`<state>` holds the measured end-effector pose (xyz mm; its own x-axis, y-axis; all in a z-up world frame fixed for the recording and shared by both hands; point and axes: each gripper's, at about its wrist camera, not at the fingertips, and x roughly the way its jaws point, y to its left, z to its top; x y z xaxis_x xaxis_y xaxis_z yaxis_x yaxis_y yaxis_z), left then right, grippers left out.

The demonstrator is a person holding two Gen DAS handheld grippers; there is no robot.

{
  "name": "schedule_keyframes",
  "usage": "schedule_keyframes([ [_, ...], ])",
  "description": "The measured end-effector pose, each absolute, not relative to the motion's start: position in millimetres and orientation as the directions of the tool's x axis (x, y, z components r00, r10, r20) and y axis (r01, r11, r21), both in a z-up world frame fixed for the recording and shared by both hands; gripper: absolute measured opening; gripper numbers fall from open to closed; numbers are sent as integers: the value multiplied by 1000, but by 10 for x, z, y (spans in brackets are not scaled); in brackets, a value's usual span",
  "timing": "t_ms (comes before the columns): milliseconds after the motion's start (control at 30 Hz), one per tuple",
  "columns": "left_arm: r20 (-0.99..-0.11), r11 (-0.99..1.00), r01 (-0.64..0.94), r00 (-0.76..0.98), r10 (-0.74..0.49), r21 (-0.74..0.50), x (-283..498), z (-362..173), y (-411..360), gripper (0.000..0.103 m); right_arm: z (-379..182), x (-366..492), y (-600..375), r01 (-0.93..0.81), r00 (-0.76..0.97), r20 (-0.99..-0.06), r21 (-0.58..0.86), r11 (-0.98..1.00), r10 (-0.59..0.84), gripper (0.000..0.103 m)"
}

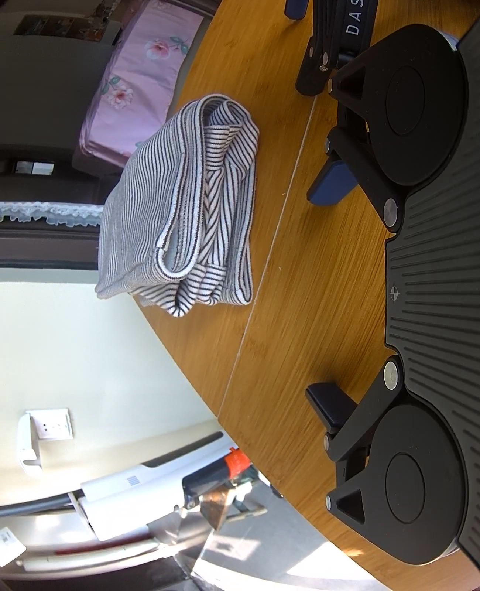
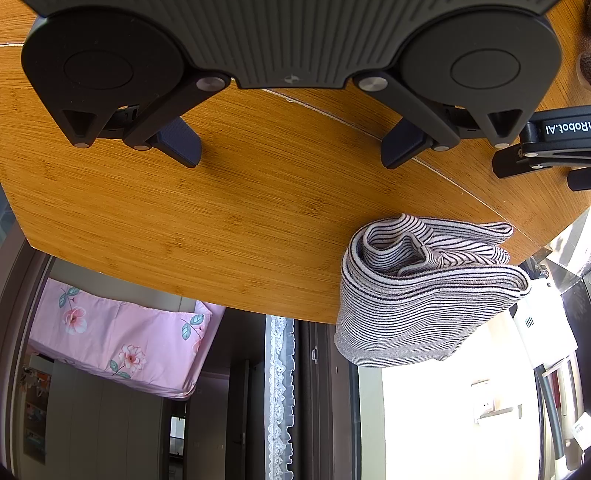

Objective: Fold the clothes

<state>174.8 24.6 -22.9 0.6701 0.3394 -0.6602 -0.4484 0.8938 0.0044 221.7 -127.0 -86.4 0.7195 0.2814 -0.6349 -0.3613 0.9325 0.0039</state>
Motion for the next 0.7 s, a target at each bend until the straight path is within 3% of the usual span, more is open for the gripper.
schedule_keyframes([
  [700, -660, 894, -448, 671, 339, 4, 1746, -233, 247, 103, -863, 2219, -1238, -365, 719, -635, 3, 931, 283, 103],
])
